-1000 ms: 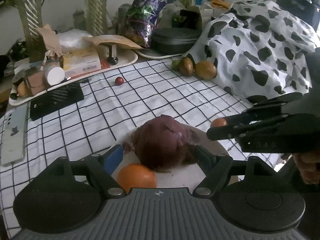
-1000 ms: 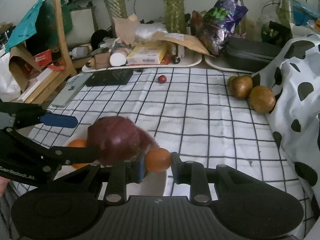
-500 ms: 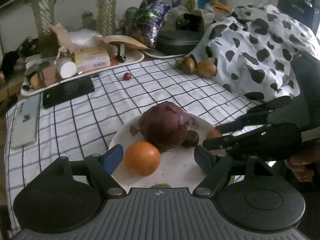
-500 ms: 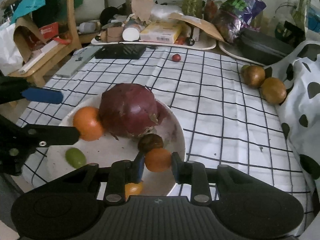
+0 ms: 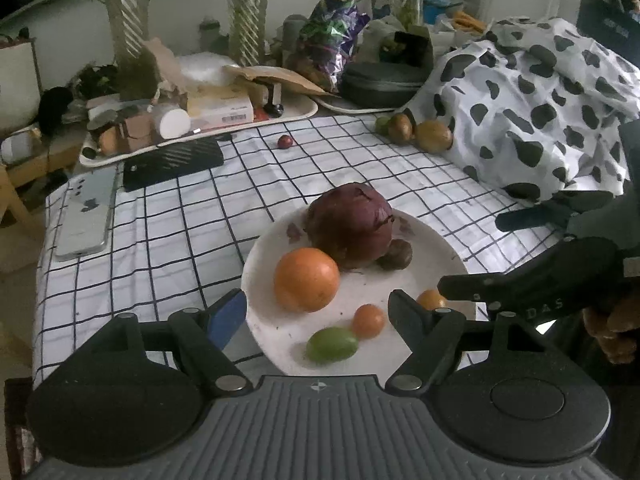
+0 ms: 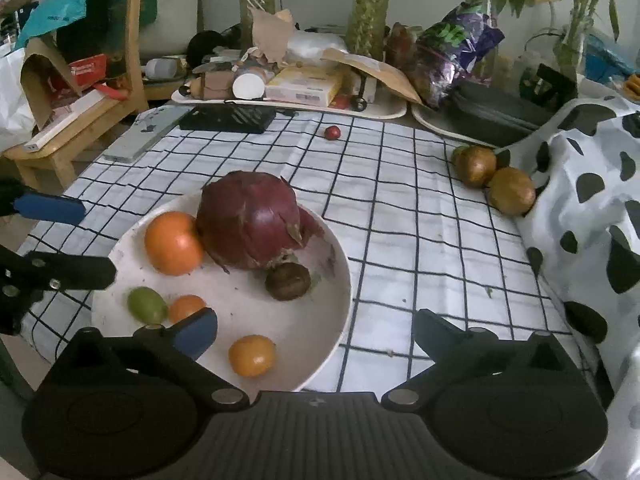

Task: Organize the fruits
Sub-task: 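Move both open tools from the plate toward the brown pear and brown round fruit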

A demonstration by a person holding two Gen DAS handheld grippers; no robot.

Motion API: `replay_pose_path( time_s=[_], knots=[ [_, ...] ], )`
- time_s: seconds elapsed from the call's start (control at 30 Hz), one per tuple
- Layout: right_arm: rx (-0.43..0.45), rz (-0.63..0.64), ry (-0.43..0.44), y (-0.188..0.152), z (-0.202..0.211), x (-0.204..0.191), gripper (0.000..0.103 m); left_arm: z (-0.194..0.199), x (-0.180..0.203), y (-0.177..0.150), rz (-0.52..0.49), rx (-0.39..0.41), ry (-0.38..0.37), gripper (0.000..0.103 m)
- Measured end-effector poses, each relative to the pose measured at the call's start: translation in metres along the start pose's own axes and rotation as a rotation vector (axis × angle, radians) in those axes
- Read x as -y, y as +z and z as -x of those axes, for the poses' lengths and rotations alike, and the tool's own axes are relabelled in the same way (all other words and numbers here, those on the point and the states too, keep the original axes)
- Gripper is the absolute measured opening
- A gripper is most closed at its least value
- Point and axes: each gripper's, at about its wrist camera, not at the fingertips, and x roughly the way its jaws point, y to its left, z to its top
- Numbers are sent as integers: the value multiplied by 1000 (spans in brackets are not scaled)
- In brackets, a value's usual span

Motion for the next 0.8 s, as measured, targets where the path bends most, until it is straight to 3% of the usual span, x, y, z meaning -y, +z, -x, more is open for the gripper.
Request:
replay_pose_path(
  time_s=[0.43, 0.8],
  knots=[
    [8, -40, -13, -6, 17, 6, 103, 21, 11, -8, -22, -9, 81, 77],
    [2, -100, -33, -4, 13, 20, 103, 15, 23, -11, -63, -26, 81, 77]
  ],
)
